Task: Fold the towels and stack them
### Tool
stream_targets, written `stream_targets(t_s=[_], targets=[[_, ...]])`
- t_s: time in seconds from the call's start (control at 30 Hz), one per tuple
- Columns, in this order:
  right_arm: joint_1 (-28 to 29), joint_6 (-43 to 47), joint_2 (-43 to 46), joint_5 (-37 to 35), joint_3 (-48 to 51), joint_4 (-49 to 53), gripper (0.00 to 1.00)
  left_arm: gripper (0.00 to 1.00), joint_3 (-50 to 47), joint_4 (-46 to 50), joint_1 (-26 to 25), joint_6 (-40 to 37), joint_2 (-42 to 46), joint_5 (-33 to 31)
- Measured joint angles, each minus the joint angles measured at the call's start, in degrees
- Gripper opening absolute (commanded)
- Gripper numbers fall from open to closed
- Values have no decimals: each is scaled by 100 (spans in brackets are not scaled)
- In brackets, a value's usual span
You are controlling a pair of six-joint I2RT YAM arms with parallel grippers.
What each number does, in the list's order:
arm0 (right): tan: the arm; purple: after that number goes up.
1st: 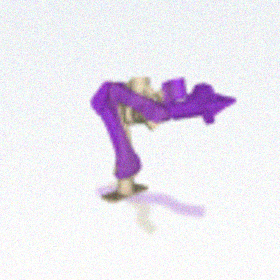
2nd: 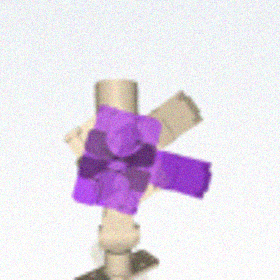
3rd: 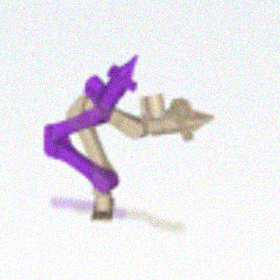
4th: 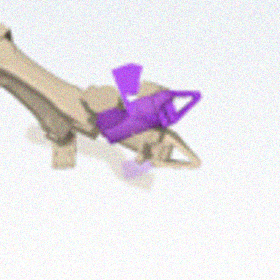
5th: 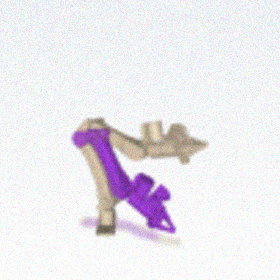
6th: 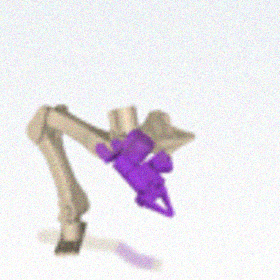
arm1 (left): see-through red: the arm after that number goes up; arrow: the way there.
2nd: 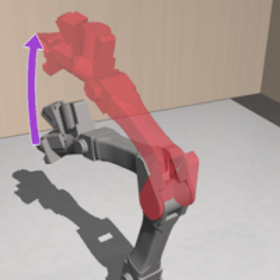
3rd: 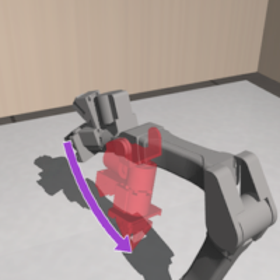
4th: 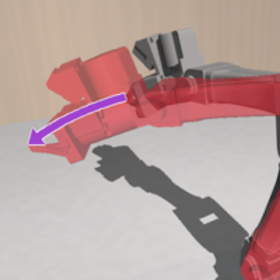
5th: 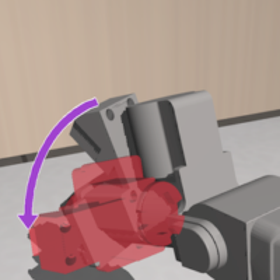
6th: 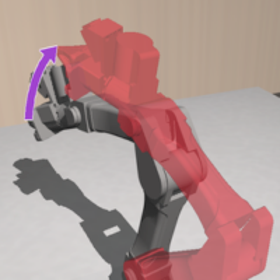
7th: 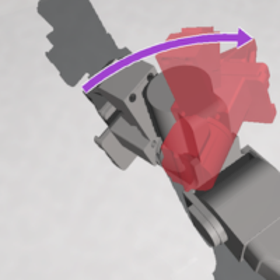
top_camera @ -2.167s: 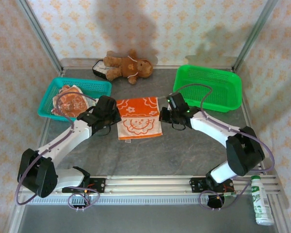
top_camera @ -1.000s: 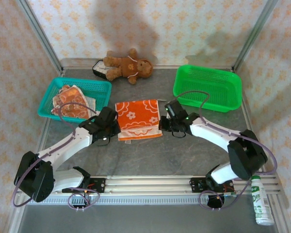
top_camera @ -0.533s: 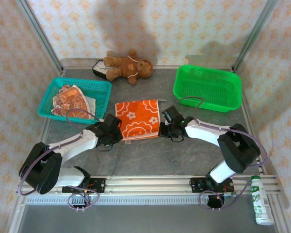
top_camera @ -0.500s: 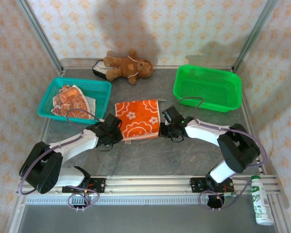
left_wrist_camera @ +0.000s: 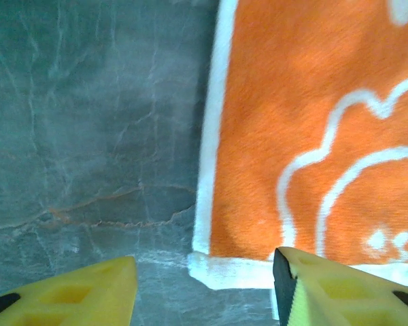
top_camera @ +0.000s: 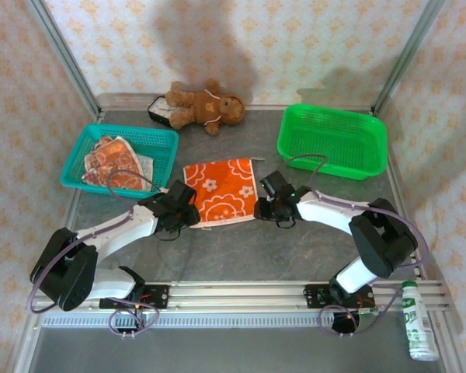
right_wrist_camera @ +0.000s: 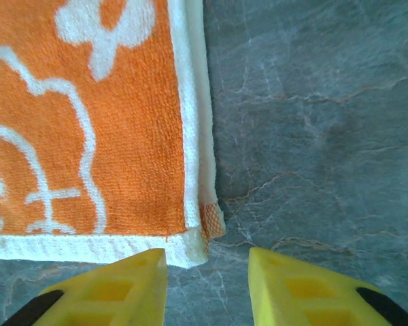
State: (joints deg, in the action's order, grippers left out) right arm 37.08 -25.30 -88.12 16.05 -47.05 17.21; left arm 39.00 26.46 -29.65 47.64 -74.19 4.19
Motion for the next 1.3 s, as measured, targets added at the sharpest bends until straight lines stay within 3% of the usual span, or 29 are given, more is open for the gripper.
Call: stream_targets(t_s=[0.2,0.5,0.87,1.03,1.17,1.3], targets=[[0,96,-24,-153,-376,94,40,51,455,79,0,-216,-70,-85],[0,210,-719,-160,-446,17,26,19,483,-144,2,-297,-588,-7],[-26,256,-723,-208,-321,-184,3,16,560,-511,0,-299,-1375,170],[-24,199,-393,-188,83,-361,3,16,518,-640,-114,-295,-1432,205],[-24,140,20,-197,428,-199,16,17,385,-697,-282,-267,-1287,273],[-26,107,302,-216,442,109,17,20,393,-577,-326,-302,-1086,280]])
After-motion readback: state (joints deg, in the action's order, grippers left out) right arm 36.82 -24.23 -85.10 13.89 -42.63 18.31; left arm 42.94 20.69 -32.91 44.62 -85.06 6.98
